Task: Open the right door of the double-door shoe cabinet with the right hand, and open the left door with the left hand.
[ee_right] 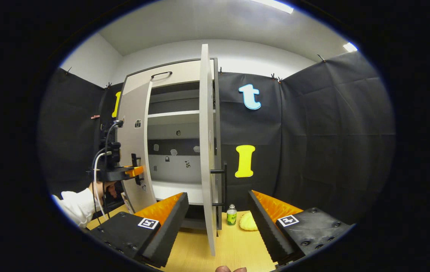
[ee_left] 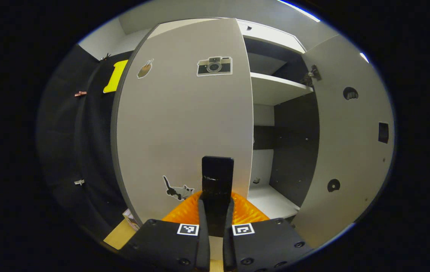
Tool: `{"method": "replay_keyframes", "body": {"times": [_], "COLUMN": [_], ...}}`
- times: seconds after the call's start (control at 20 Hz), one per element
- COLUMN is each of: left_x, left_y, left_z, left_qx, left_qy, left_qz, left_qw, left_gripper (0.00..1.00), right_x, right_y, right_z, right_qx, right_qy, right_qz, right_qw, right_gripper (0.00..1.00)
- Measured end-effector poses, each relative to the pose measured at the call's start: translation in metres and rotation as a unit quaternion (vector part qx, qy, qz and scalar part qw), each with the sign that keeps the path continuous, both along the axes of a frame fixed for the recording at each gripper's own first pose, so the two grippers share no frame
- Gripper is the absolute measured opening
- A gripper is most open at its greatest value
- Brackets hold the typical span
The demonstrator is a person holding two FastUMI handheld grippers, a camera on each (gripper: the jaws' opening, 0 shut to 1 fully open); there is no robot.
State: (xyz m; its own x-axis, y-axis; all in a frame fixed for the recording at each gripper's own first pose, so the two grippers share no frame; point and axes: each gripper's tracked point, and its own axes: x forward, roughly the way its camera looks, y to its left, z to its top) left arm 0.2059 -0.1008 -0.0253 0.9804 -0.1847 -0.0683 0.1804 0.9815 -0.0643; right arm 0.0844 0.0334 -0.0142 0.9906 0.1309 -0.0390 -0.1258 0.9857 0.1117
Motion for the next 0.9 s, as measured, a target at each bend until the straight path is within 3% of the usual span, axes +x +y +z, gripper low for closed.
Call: {"method": "replay_keyframes", "body": {"times": [0.35,0.9], "left_x": [-0.056,-0.092], "left_y": [0.048,0.116], "left_z": [-0.003,-0.006], "left_qx": [-0.002,-0.013], "left_qy": [0.009,0.003], "left_qz": [-0.009,-0.02], "left_qw": [1.0,1.0], "left_gripper": [0.17,0.17], "right_x": [-0.014,-0.035], "right_y": [0.029,0.088], "right_z": [0.013,0.023], "right_qx": [0.004,0.002], "right_qy": [-0.013,-0.017], "right_qz": [0.002,0.028], "right_qw": [1.0,0.999], "right_gripper": [0.98,0.98]}}
